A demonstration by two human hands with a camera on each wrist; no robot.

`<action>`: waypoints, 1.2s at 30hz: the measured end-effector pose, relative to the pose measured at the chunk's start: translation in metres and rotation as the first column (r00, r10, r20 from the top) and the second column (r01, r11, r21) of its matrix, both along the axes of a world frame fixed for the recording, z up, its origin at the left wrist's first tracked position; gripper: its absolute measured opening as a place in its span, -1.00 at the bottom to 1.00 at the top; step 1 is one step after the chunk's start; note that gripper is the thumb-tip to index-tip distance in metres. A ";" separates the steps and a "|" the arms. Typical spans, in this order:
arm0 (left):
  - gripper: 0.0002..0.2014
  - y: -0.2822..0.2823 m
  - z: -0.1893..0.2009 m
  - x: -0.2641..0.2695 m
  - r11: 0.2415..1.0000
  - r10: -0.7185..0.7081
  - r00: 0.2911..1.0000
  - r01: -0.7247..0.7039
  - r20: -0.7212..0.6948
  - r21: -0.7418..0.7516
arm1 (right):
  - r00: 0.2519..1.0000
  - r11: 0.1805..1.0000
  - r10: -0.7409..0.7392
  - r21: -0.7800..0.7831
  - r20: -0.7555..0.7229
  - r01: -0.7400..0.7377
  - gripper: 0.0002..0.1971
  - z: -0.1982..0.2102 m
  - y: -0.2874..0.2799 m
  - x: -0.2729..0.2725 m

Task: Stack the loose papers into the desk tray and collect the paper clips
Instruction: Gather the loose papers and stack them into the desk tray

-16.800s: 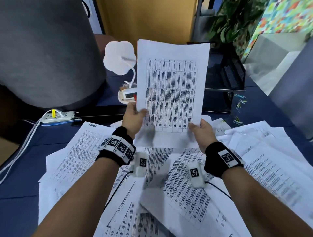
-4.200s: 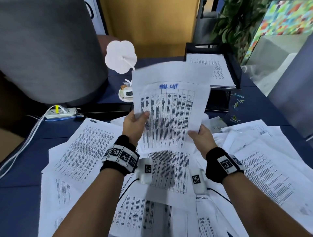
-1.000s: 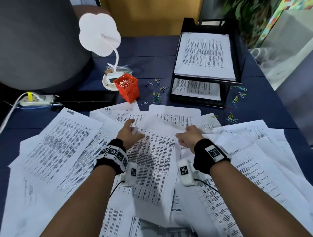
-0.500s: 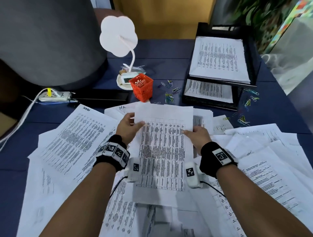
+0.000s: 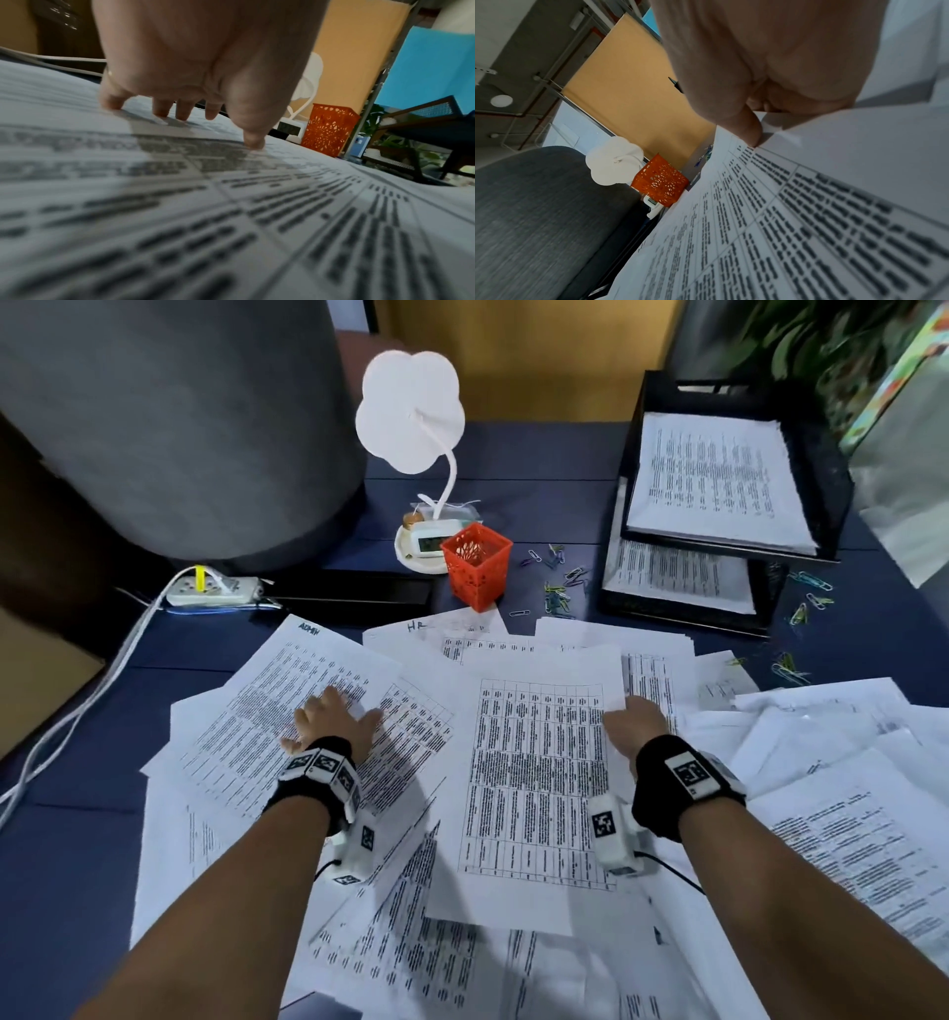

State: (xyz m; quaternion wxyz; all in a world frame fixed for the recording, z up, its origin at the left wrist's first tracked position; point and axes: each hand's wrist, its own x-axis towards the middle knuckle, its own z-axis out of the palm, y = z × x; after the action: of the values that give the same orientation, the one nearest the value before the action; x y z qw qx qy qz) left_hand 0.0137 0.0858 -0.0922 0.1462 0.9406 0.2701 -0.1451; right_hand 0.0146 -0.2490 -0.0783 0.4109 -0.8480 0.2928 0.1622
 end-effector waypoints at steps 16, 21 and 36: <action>-0.48 0.067 0.016 0.049 0.997 -0.016 1.000 0.016 -0.005 0.072 | 0.987 0.993 -0.111 -0.020 0.117 0.114 -0.71 0.005 0.040 0.017; -0.27 0.095 0.013 0.069 0.996 0.040 0.999 -0.040 0.006 0.076 | 0.997 0.998 -0.044 -0.036 0.059 0.046 -0.76 -0.001 0.052 0.020; 0.12 0.123 0.017 0.096 0.997 0.002 0.996 0.006 -0.094 0.082 | 0.997 0.990 -0.079 -0.120 -0.010 0.078 -0.55 -0.008 0.066 0.029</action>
State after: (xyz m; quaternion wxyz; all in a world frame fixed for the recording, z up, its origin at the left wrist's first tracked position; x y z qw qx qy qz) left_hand 0.1100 0.2089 -0.0754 0.0946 0.9382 0.2814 -0.1781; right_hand 0.0437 -0.1827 -0.0863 0.3631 -0.8577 0.3382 0.1344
